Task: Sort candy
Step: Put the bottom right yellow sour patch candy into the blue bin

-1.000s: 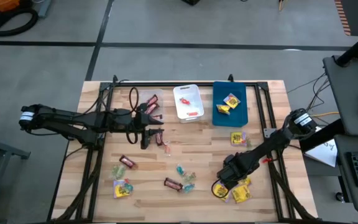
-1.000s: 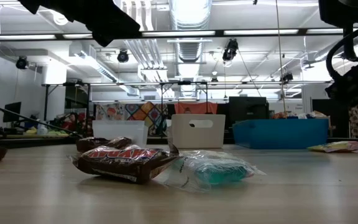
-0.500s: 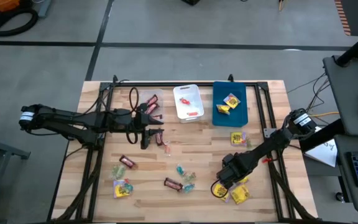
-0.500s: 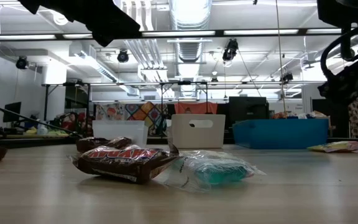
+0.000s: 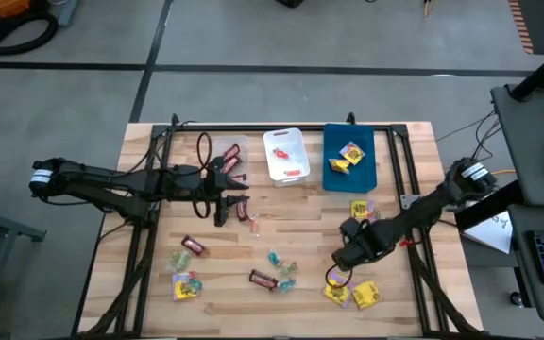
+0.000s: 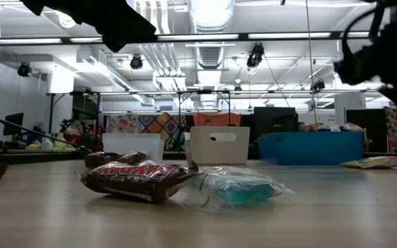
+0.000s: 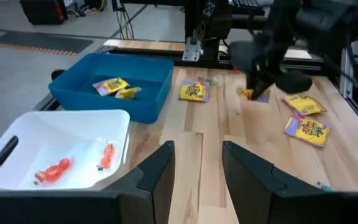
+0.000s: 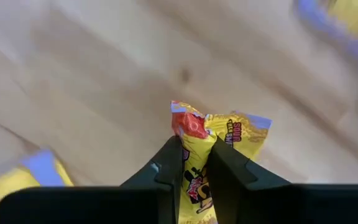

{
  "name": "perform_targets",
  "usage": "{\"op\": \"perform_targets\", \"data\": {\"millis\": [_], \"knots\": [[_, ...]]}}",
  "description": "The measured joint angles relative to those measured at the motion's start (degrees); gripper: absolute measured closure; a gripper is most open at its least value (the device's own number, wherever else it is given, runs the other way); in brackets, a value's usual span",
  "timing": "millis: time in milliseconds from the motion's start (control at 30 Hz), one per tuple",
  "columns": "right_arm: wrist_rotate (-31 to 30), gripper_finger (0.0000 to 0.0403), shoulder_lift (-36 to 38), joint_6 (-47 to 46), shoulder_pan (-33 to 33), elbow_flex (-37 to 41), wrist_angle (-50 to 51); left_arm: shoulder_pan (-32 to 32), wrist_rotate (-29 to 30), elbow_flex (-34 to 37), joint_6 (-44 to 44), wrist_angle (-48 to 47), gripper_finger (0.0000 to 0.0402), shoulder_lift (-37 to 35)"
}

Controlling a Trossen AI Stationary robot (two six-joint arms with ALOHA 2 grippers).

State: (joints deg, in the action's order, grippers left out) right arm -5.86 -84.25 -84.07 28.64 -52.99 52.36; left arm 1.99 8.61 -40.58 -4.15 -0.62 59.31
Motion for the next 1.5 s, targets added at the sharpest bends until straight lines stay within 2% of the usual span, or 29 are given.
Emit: {"op": "perform_targets", "data": {"millis": [267, 467, 567, 733, 1033, 1367, 1500], "knots": [[-19.3, 0.0351, 10.6, 9.7, -5.4, -0.1, -2.1, 1.7, -0.1, 0.2, -2.5, 2.9, 0.0284, 3.9], [-30.1, 0.0351, 15.2, 22.0, -13.2, -0.2, -5.8, 3.2, -0.1, 0.2, -4.4, 4.3, 0.0284, 6.1], [-33.4, 0.0351, 15.5, 28.0, -18.5, -0.2, -6.8, 3.8, -0.1, 0.2, -5.4, 5.0, 0.0284, 6.6], [-36.2, 0.0351, 14.6, 36.0, -28.3, -0.2, -6.9, 5.1, -0.1, 0.2, -7.4, 4.7, 0.0284, 6.6], [-36.2, 0.0351, 12.6, 47.6, -42.7, -0.2, -10.8, 7.9, -0.1, 0.2, -9.8, 4.3, 0.0284, 6.6], [-36.2, 0.035, 8.4, 57.1, -50.3, -0.2, -18.8, 10.7, -0.1, 0.2, -11.9, 2.6, 0.0284, 6.6], [-36.1, 0.0335, 5.3, 61.5, -51.7, -0.2, -24.0, 12.1, -0.1, 0.2, -13.4, 1.2, 0.0283, 6.6]]}}
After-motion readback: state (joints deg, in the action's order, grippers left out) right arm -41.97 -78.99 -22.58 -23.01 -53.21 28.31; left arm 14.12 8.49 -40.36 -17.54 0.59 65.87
